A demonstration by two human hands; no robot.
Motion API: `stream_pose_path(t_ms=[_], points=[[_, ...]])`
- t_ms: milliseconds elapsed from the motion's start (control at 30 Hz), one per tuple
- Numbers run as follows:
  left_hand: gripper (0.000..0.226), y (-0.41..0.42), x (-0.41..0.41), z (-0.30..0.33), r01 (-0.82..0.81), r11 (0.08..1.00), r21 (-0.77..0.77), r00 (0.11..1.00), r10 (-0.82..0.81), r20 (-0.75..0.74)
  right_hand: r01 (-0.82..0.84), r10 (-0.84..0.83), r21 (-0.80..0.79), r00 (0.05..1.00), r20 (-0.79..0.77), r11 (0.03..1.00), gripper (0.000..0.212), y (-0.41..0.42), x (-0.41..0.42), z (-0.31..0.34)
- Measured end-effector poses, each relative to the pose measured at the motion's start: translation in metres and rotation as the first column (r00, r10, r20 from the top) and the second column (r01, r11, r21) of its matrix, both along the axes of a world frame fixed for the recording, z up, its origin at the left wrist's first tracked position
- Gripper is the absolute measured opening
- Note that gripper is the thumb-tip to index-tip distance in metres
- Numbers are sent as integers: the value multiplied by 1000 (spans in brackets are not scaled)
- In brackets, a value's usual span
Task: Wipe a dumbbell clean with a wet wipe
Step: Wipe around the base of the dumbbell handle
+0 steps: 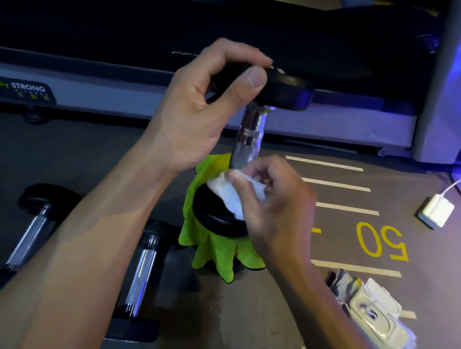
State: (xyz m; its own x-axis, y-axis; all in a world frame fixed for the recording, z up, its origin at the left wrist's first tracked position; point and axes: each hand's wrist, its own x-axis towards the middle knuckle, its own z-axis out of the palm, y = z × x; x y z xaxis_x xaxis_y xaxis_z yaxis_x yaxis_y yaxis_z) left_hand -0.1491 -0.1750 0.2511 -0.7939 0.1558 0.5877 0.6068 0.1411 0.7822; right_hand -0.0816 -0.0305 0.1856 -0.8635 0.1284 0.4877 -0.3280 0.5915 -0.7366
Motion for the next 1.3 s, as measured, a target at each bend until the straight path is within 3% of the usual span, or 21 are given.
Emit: stream_pose_path(t_ms=[67, 133, 167, 233, 367, 500, 600, 733, 800, 1000, 1133, 1233, 1300], points=[[11, 0, -2, 1, -11, 1000, 8, 1000, 11, 13, 54, -55, -221, 998, 2, 974, 16, 6, -15, 13], [11, -2, -3, 1, -16, 1000, 18, 1000, 15, 26, 89, -110, -514, 994, -10, 853, 12, 12, -27, 26], [12, -3, -3, 0, -10, 1000, 22, 1000, 10, 28, 100, -131, -583, 991, -12, 806, 11, 14, -28, 28], [13, -3, -3, -1, 6, 999, 33, 1000, -7, 25, 102, -136, -598, 991, -12, 795, 11, 11, -24, 28], [13, 2, -5, 2, 0, 1000, 19, 999, 0, 32, 0, 7, -610, 1000, 9, 792, 12, -13, -21, 33], [12, 4, -7, 2, -20, 1000, 0, 999, 20, 36, 4, 23, -821, 1000, 21, 571, 7, -27, -22, 51], [12, 3, -7, 1, -35, 999, -1, 999, 35, 32, 43, 13, -850, 998, 58, 525, 11, -39, -6, 59], [14, 1, -10, 1, -43, 999, -26, 998, 44, 35, 4, 58, -740, 997, 58, 672, 26, -58, -3, 48], [14, 0, -12, 1, -47, 999, -18, 998, 47, 34, 18, 27, -719, 998, 51, 695, 30, -59, -10, 45], [13, 0, -11, 0, -34, 999, 8, 999, 34, 31, 10, 12, -861, 1000, 19, 508, 23, -45, -40, 39], [14, -1, -12, 0, -14, 1000, 17, 999, 13, 44, -3, 80, -789, 995, 59, 615, 8, -47, -47, 34], [14, -2, -13, -1, 3, 999, 44, 998, -7, 69, 38, 182, -798, 966, 183, 602, 33, -39, -56, 42], [14, -3, -15, 0, -7, 999, 53, 997, 3, 76, 30, 251, -830, 947, 202, 556, 39, -37, -58, 46]])
